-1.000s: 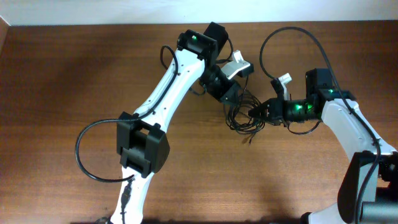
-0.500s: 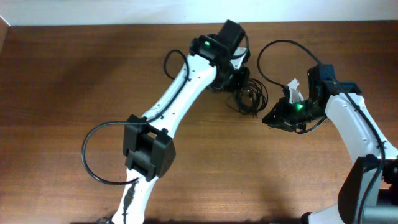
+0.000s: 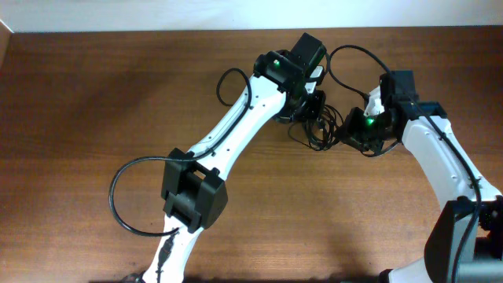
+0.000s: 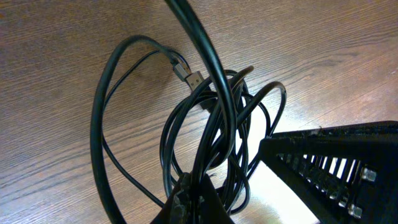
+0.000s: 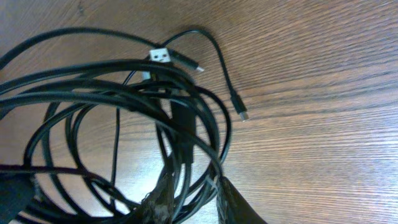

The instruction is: Untangle cables

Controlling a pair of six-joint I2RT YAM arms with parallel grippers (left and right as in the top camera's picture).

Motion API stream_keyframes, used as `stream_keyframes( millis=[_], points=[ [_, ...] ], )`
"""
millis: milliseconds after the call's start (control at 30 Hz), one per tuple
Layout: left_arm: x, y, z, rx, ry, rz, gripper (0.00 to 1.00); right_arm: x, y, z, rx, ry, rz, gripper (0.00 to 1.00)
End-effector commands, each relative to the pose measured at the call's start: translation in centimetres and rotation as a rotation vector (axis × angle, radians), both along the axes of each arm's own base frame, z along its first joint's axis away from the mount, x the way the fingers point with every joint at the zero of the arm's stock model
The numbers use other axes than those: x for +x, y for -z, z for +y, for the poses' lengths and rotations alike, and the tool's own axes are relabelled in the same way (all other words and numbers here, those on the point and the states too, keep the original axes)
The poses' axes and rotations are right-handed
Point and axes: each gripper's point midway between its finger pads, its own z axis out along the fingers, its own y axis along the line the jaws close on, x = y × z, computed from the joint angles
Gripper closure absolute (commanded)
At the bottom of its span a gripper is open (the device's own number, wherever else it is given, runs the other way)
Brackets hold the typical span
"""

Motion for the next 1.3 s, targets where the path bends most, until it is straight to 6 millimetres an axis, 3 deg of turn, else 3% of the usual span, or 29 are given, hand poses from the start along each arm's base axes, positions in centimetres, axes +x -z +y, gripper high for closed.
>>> stream_keyframes(
  millis=[0, 233, 400, 533, 667, 767, 867, 933, 967, 1000, 1100, 1167, 1267],
  points=[
    [-0.7, -1.9, -1.6, -0.097, 0.029, 0.012, 1.0, 0.2, 0.9, -0.4, -0.032, 0.018, 0.022, 0.77],
    [-0.8, -2.1, -1.9, -0.115, 0.036, 0.016, 1.0, 0.5, 2.6, 0.2, 0.004, 0.024, 0.063, 0.77],
    [-0.8, -2.1, -1.9, -0.113, 0.085, -0.009, 1.0, 1.1, 1.2, 2.0, 0.146, 0.008, 0.034, 0.82],
    [-1.3, -2.2, -2.1, -0.111, 0.266, -0.078, 1.0, 1.1, 1.0, 2.3, 0.156, -0.024, 0.017, 0.76],
    [-1.7, -2.4, -2.4, -0.138, 0.318, -0.085, 1.0, 1.3, 1.0, 2.2, 0.148, -0.019, 0.009, 0.76],
    [-2.9, -3.3, -3.5, -0.232, 0.387, -0.057, 1.0, 0.6, 3.0, 1.3, 0.058, -0.003, 0.031, 0.67],
    [-3.8, -4.3, -4.1, -0.321, 0.409, -0.013, 1.0, 0.8, 3.2, 1.5, 0.057, -0.01, 0.013, 0.67],
    [-3.3, -4.1, -3.4, -0.305, 0.389, -0.009, 1.0, 0.8, 3.0, 1.8, 0.079, -0.015, 0.011, 0.96],
    [-2.8, -3.5, -2.5, -0.26, 0.367, -0.014, 1.0, 0.7, 2.1, 2.7, 0.142, -0.048, -0.001, 0.96],
    [-1.0, -1.5, 0.7, -0.063, 0.27, -0.044, 1.0, 0.3, -0.4, 4.3, 0.283, -0.146, -0.065, 0.96],
    [1.2, 0.3, 6.1, 0.229, 0.079, -0.083, 1.0, -0.6, -5.5, 6.1, 0.474, -0.325, -0.24, 0.96],
    [1.3, 0.9, 6.9, 0.269, 0.029, -0.072, 1.0, -2.3, -10.2, 7.2, 0.645, -0.486, -0.417, 0.96],
    [1.3, 2.0, 7.7, 0.282, 0.012, -0.046, 1.0, -3.6, -13.9, 7.4, 0.812, -0.597, -0.581, 0.96]
  ],
)
